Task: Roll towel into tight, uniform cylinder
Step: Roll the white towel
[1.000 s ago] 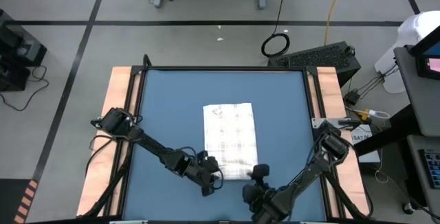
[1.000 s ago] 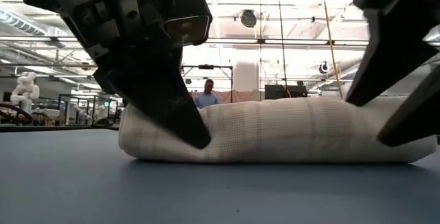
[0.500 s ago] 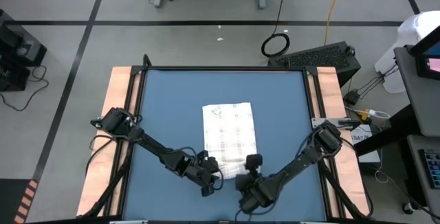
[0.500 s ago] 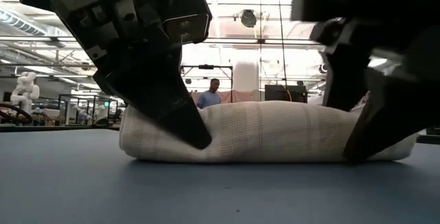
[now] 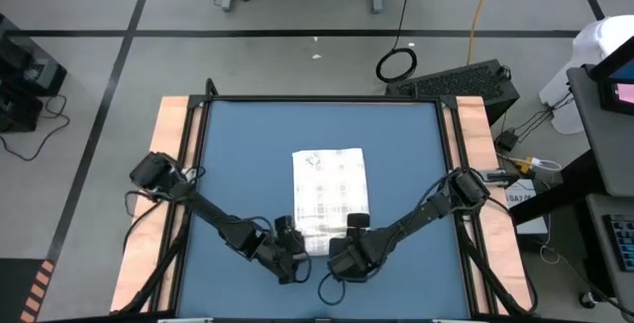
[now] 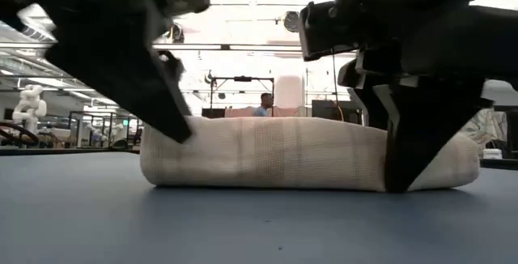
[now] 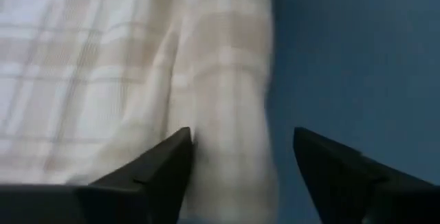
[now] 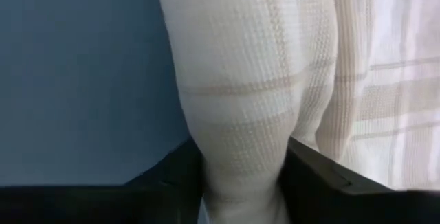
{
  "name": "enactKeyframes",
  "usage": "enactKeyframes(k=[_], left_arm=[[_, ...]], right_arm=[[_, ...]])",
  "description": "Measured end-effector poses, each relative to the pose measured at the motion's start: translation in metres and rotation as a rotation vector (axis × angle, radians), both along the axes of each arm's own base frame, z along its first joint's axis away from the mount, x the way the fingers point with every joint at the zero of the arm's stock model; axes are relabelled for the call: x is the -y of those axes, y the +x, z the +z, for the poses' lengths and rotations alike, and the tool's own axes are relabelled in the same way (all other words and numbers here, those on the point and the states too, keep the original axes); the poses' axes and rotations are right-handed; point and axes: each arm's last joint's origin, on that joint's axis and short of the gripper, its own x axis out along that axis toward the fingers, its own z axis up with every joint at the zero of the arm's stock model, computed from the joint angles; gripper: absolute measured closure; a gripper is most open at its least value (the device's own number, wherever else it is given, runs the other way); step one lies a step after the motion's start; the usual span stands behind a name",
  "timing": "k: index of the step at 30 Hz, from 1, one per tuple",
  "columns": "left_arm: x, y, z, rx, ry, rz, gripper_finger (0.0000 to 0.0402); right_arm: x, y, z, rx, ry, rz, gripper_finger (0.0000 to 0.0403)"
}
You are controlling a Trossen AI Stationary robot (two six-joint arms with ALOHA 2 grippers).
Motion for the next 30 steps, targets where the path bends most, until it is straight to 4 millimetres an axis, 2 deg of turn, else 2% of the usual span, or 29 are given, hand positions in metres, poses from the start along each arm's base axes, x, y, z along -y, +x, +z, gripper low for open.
enactKeyframes(k=[3,10,17,21,27,30], left_arm=[[0.004,-0.014,0.012,-0.026,0.047,-0.018,0.0116],[0.033,-0.031,0.026,0.152,0.270,-0.089,0.0102],[0.050,-0.030,-0.001,0.183,0.440,-0.165,0.0102],[0.045,-0.026,-0.021,0.152,0.564,-0.137,0.0102],[0.037,-0.018,-0.031,0.103,0.566,-0.157,0.0104],[0.035,-0.016,-0.031,0.098,0.558,-0.159,0.0120]], right_arm=[[0.007,0.004,0.000,-0.016,0.038,-0.003,0.0263],[0.022,0.013,0.000,-0.057,0.136,-0.022,0.0281],[0.036,0.018,0.000,-0.096,0.233,-0.044,0.0282],[0.037,0.019,0.000,-0.102,0.241,-0.020,0.0282],[0.037,0.019,0.000,-0.104,0.241,-0.004,0.0282],[0.037,0.019,0.000,-0.103,0.242,-0.009,0.0282]])
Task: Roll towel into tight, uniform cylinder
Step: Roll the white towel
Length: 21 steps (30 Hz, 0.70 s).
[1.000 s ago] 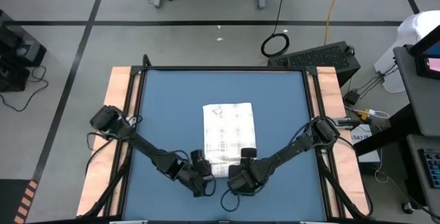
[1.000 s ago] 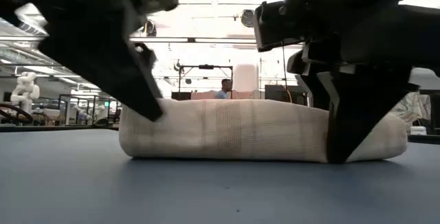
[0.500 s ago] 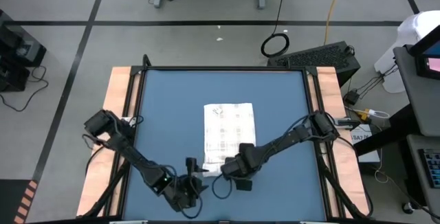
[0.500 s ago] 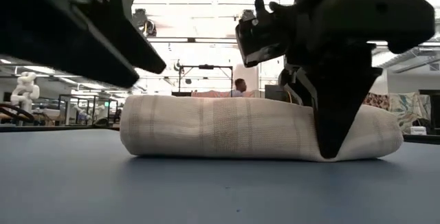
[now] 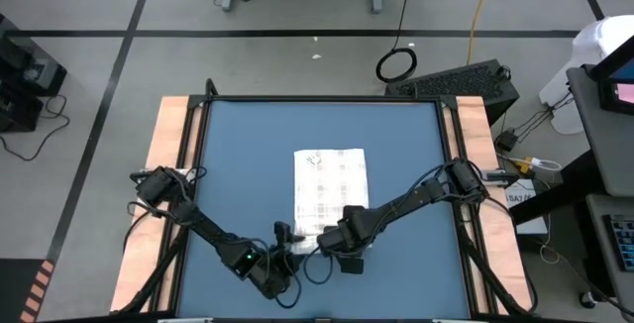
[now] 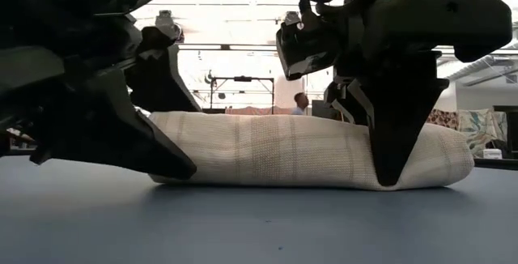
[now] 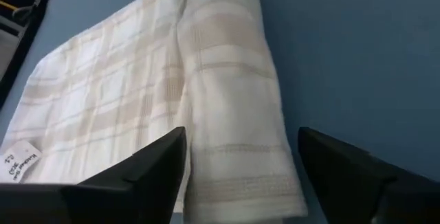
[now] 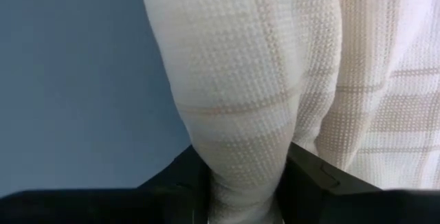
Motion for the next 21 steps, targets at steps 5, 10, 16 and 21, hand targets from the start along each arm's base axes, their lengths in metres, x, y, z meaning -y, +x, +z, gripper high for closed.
enactKeyframes(k=[5,10,16,21], left_arm=[[0.000,0.000,0.000,-0.020,0.018,-0.036,0.0171],[-0.004,0.004,0.000,-0.053,-0.087,-0.033,0.0269],[-0.019,0.009,0.006,-0.084,-0.209,0.069,0.0356],[-0.030,0.014,0.010,-0.106,-0.281,0.115,0.0355]], right_arm=[[0.000,0.000,0.000,0.000,0.000,-0.002,0.0282],[-0.002,-0.001,0.000,0.006,-0.030,-0.024,0.0277],[-0.015,-0.006,0.006,0.013,-0.128,0.005,0.0245],[-0.039,-0.012,0.028,0.037,-0.284,0.078,0.0206]])
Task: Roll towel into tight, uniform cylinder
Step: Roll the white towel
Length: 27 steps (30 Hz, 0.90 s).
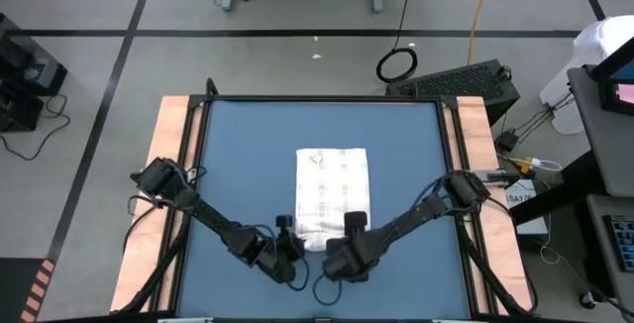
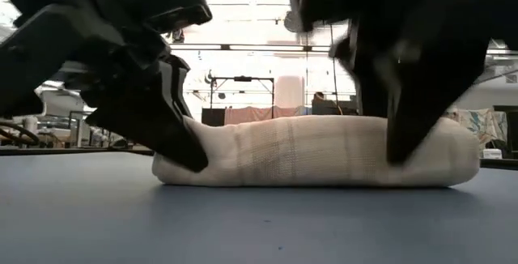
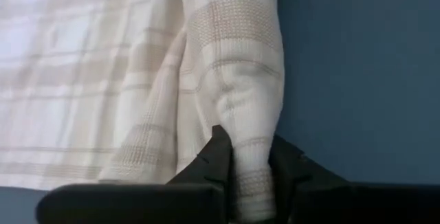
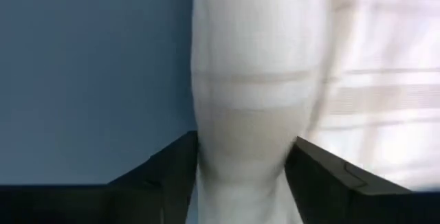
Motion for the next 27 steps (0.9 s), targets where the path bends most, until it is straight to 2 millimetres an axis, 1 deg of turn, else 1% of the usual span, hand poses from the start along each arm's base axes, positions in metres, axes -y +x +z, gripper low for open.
enactKeyframes(k=[3,6,9,12,15,17,20,24,27], left_arm=[[-0.007,0.003,0.004,-0.019,-0.058,0.007,0.0341],[-0.014,0.007,0.006,-0.043,-0.123,0.019,0.0333],[-0.022,0.010,0.011,-0.058,-0.204,0.046,0.0333],[-0.031,0.012,0.019,-0.071,-0.264,0.051,0.0340],[-0.042,0.013,0.027,-0.095,-0.304,0.051,0.0341],[-0.051,0.016,0.029,-0.115,-0.321,0.050,0.0341],[-0.067,0.019,0.026,-0.142,-0.369,0.048,0.0341],[-0.085,0.020,0.020,-0.173,-0.457,0.057,0.0341],[-0.091,0.020,0.017,-0.194,-0.495,0.051,0.0341]], right_arm=[[-0.017,-0.009,0.020,0.039,-0.096,0.002,0.0187],[-0.034,-0.026,0.030,0.047,-0.188,0.003,0.0176],[-0.054,-0.041,0.034,0.108,-0.241,0.034,0.0173],[-0.071,-0.051,0.033,0.197,-0.292,0.045,0.0172],[-0.079,-0.058,0.034,0.276,-0.309,-0.012,0.0172],[-0.079,-0.058,0.034,0.292,-0.308,-0.037,0.0172],[-0.074,-0.054,0.034,0.286,-0.336,-0.008,0.0172],[-0.054,-0.044,0.022,0.234,-0.377,0.008,0.0172],[-0.040,-0.038,0.010,0.201,-0.389,0.002,0.0172]])
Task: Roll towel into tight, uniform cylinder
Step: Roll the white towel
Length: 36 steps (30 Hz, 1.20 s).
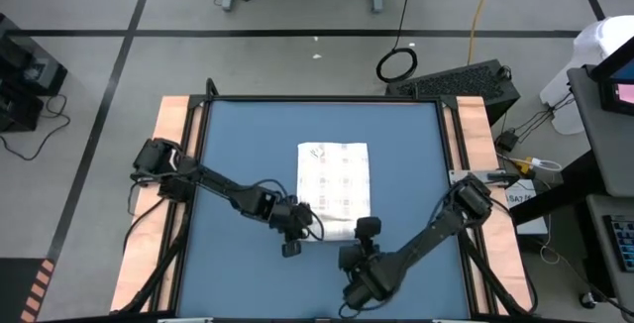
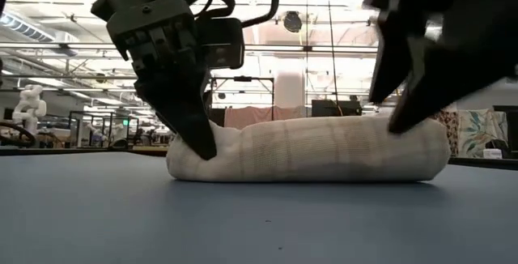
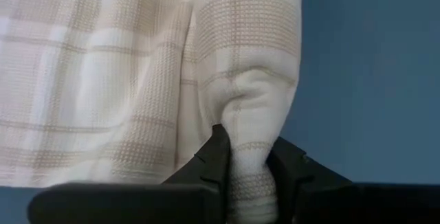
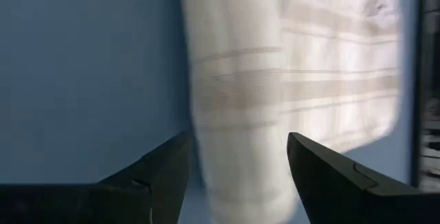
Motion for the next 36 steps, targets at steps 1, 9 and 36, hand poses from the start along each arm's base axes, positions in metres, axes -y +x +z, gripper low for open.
enactKeyframes(k=[1,9,36], left_arm=[[-0.001,0.000,0.000,-0.003,-0.009,-0.005,0.0341],[-0.005,0.001,-0.001,-0.008,-0.035,-0.016,0.0341],[0.013,-0.032,0.034,0.025,0.294,-0.086,0.0115]], right_arm=[[0.003,0.002,-0.004,-0.011,0.014,0.001,0.0172],[0.021,0.015,-0.014,-0.022,0.054,-0.020,0.0172],[0.083,0.046,-0.036,-0.132,0.396,-0.057,0.0228]])
